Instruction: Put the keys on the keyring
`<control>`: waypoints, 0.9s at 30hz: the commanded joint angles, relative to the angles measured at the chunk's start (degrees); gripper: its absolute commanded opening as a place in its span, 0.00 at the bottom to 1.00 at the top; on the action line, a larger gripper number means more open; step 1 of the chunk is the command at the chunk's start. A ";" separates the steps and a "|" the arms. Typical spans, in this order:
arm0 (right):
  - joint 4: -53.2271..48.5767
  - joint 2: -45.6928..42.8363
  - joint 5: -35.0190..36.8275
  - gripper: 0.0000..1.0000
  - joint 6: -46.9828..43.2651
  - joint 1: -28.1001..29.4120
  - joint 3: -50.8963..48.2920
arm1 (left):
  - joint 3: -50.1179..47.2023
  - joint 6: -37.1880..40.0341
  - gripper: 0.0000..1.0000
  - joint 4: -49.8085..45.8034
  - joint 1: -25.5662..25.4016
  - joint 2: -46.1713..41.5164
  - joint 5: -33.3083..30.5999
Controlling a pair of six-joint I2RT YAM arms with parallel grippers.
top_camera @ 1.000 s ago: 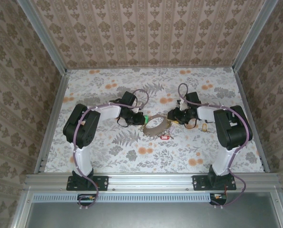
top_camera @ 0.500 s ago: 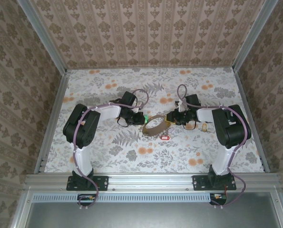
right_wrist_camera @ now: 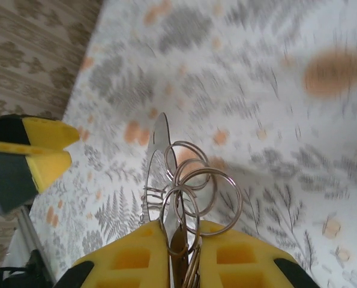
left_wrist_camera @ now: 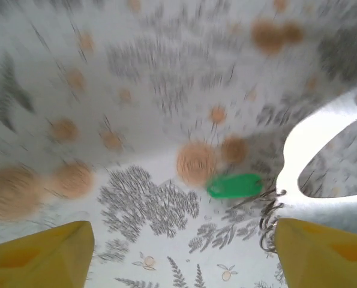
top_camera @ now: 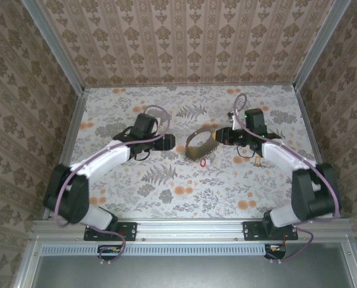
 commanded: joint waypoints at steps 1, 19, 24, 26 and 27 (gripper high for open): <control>5.20 -8.84 1.56 0.09 -6.90 0.06 -1.39 | -2.31 1.41 0.90 5.00 1.92 -6.80 -4.25; 3.62 -4.46 -23.49 0.05 -1.08 0.02 12.29 | 8.08 -1.80 0.77 17.60 7.65 -1.13 45.44; 8.11 -4.53 -25.30 0.05 2.13 0.01 11.24 | 8.68 -2.75 0.74 18.70 6.77 -0.41 47.94; 8.44 -4.40 -25.41 0.05 2.41 -0.05 11.29 | 9.56 -2.88 0.73 18.61 6.12 0.41 50.34; 8.45 -4.34 -25.53 0.05 2.42 -0.01 11.35 | 10.05 -2.84 0.70 18.56 6.04 0.82 51.35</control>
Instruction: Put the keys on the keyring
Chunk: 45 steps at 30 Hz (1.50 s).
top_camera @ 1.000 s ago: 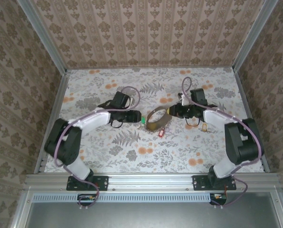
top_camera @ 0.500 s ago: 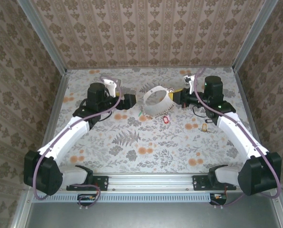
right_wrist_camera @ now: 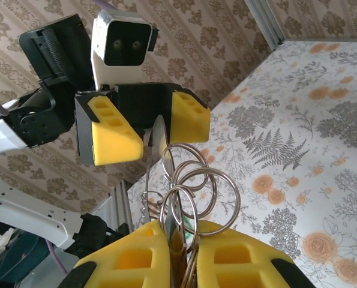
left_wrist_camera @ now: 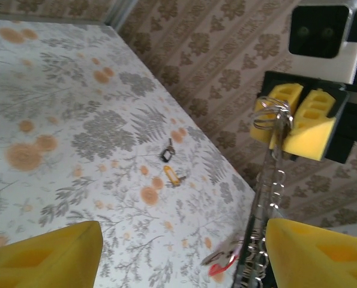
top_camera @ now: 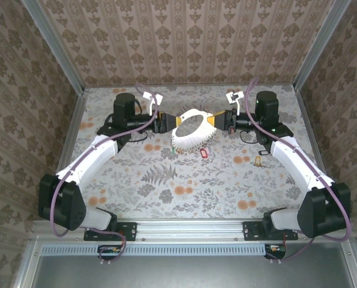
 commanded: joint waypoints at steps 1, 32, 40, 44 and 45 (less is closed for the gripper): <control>4.18 0.16 -3.64 0.05 2.26 -0.03 0.68 | 2.75 -1.32 0.68 1.98 -0.73 1.58 7.01; 13.71 -22.23 31.73 0.54 -1.23 -2.82 -20.27 | 18.59 22.62 0.00 -28.47 -5.93 -1.45 -17.77; 21.74 -26.21 35.32 0.33 -25.83 12.94 -30.97 | 33.87 29.02 0.00 -43.82 -8.55 5.17 -15.83; 34.47 -25.10 49.16 0.19 -34.92 23.54 -36.40 | 39.35 31.43 0.00 -46.99 -9.92 6.50 -13.40; 35.73 -24.42 50.70 0.17 -36.07 24.92 -36.66 | 40.13 31.67 0.00 -47.06 -10.07 6.54 -12.70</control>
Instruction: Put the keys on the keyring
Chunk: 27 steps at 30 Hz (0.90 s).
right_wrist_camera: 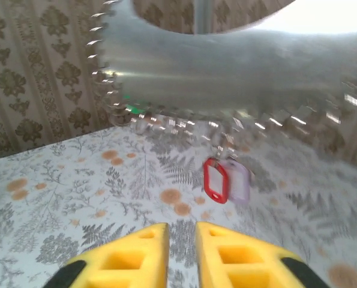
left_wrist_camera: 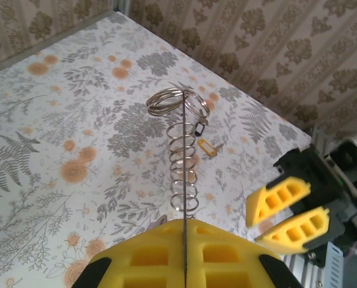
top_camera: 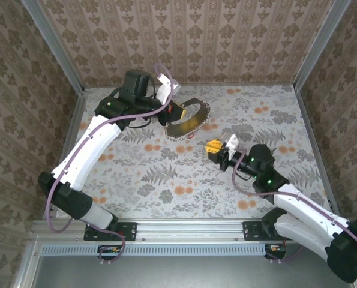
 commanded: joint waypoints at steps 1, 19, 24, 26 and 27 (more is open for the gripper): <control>12.60 1.68 12.42 0.16 -11.32 4.52 -1.65 | 4.90 4.09 0.00 -3.55 -0.84 -0.64 3.66; 36.42 17.51 21.88 0.21 -10.65 10.82 -1.32 | 8.31 4.65 0.00 -3.11 -1.51 -1.48 7.99; 36.92 18.31 21.40 0.20 -9.71 10.76 -0.96 | 7.95 4.67 0.00 -3.00 -1.51 -1.97 7.71; 36.83 18.29 20.66 0.20 -9.42 10.82 -0.87 | 7.81 4.69 0.00 -2.94 -1.51 -2.06 7.66; 36.86 18.29 20.18 0.20 -9.25 10.78 -0.87 | 7.78 4.61 0.00 -2.93 -1.48 -2.09 7.68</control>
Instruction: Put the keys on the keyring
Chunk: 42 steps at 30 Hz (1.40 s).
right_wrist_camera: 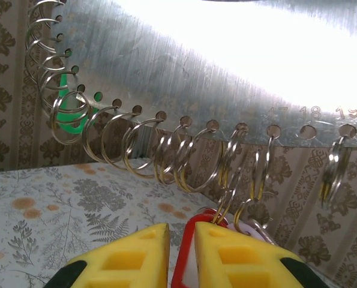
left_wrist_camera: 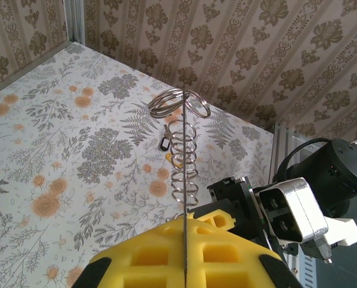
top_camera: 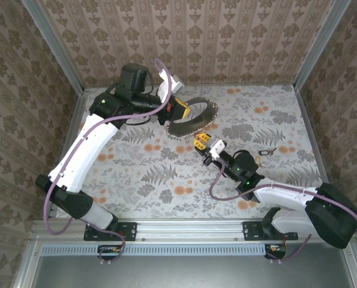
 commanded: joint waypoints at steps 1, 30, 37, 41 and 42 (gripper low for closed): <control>3.37 -0.11 -0.53 0.20 1.78 0.35 0.79 | 1.38 1.24 0.00 0.47 -0.42 -2.27 1.83; 0.78 -6.14 -1.31 0.19 3.93 0.87 -4.57 | 2.72 2.29 0.00 -0.96 -0.35 -1.71 -0.10; -0.52 -9.92 1.45 0.20 2.98 0.90 -6.32 | 3.23 3.19 0.00 -2.76 -0.42 -1.85 -0.49; -3.98 -13.17 2.27 0.18 0.55 0.88 -5.98 | 3.51 4.01 0.00 -4.06 -0.42 -1.77 0.41; -4.73 -13.64 2.62 0.18 -0.12 0.91 -5.71 | 3.66 4.34 0.00 -4.44 -0.42 -1.70 0.76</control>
